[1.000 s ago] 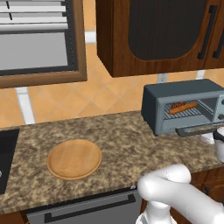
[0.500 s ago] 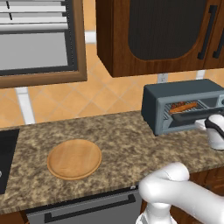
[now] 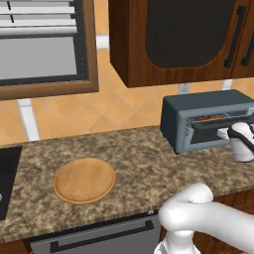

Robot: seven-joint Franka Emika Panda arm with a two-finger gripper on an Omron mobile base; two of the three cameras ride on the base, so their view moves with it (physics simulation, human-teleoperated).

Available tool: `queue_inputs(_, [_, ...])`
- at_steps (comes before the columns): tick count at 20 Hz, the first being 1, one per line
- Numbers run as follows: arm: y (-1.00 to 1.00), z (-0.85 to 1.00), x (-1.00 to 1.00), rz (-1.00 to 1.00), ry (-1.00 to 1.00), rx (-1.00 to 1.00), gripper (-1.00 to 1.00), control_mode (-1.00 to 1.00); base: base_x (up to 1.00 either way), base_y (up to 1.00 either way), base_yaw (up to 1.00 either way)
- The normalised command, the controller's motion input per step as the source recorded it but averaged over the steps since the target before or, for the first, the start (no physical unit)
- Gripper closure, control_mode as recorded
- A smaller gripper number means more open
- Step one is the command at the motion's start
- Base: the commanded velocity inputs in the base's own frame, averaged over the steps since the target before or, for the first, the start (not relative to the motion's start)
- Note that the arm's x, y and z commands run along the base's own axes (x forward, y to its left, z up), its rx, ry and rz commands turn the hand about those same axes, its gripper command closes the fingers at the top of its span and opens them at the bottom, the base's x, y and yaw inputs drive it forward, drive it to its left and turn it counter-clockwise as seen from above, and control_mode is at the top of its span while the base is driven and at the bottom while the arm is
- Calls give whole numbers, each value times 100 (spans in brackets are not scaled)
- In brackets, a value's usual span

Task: Pick up the kebab skewer and baguette bread, and place them inside the toaster oven. Close the toaster oven door and start by setting the timer.

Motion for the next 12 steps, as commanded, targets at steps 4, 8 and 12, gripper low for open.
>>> queue_inputs(4, [14, 0, 34, 0, -1, 0, -100, -100, 0, 0, 0])
queue_inputs(8, [11, 0, 24, 0, -3, 0, -100, -100, 0, 0, 0])
queue_inputs(12, [16, 0, 23, 0, 0, 0, -100, -100, 0, 0, 0])
